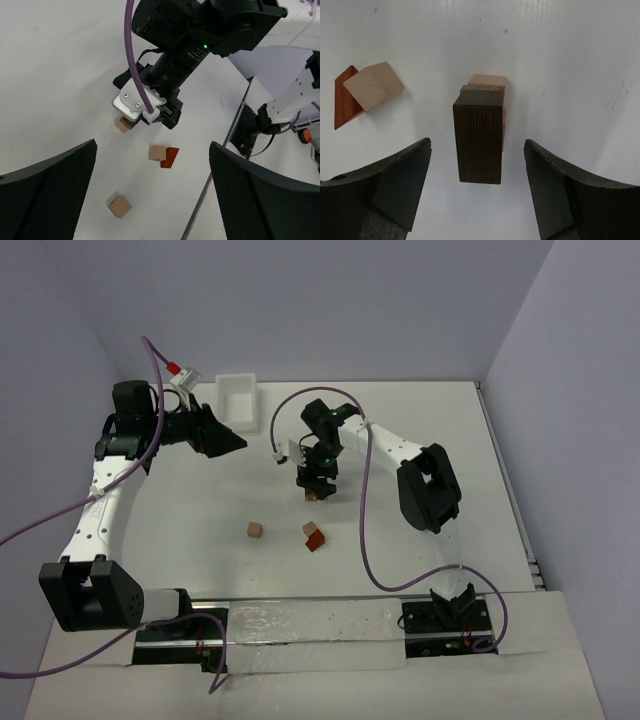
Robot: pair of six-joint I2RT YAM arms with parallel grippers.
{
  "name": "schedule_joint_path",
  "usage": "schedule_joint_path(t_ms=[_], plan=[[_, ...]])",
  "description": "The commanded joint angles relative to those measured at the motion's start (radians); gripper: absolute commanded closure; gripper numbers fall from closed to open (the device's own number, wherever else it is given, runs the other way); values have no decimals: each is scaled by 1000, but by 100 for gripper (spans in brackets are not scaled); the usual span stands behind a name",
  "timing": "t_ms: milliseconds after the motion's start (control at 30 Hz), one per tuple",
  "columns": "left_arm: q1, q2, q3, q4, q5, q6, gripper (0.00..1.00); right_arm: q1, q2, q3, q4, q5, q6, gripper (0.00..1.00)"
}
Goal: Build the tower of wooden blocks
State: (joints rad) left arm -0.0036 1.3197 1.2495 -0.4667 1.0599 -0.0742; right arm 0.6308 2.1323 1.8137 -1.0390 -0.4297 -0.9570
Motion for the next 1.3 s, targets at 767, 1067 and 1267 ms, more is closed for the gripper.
schedule_joint_path(t_ms=[767, 1067, 1267], plan=[[1, -56, -20, -213, -71, 467, 2, 13, -331, 250, -10, -96, 189, 0], [-88, -66, -188, -477, -415, 1100, 31, -88, -703, -303, 219, -155, 384, 0], [-217, -91, -335, -392, -449, 1253, 38, -186, -850, -552, 312, -161, 453, 0]])
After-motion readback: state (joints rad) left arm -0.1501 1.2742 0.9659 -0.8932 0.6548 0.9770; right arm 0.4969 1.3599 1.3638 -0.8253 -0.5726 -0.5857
